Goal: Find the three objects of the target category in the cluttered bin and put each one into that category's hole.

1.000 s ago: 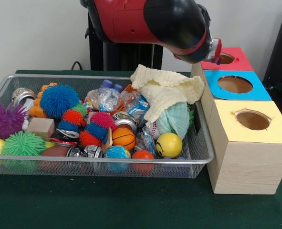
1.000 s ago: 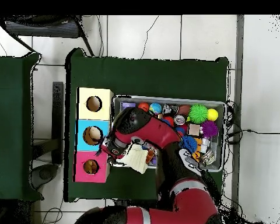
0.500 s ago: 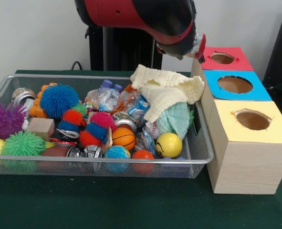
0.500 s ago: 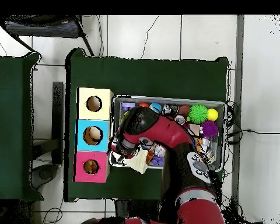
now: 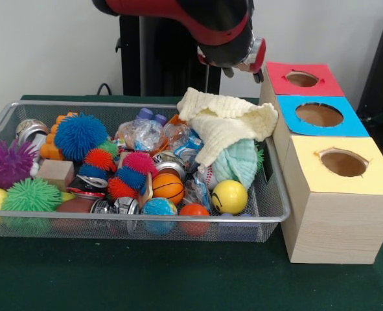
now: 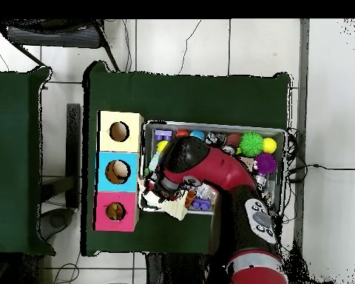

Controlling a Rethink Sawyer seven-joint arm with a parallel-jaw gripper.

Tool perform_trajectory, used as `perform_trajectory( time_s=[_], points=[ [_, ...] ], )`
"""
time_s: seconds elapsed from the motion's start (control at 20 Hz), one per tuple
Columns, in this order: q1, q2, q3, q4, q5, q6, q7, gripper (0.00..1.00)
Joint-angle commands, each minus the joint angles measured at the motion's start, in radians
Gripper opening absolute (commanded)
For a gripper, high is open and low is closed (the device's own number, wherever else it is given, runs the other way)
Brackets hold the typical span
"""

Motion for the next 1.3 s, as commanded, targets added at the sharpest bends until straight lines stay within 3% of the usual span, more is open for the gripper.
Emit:
perform_trajectory(
  time_s=[0.05, 0.3, 0.65, 1.1, 1.3],
  points=[
    [-0.018, -0.083, -0.039, 0.117, -0.074, -0.209, 0.078, 1.00],
    [-0.014, -0.142, -0.098, 0.144, -0.167, -0.277, 0.055, 1.00],
    [-0.039, -0.197, -0.141, 0.152, -0.260, -0.285, 0.030, 1.00],
    [-0.163, -0.077, -0.038, 0.239, -0.291, -0.672, 0.022, 1.00],
    [-0.174, -0.031, -0.050, 0.224, -0.343, -0.762, 0.030, 1.00]
  ],
)
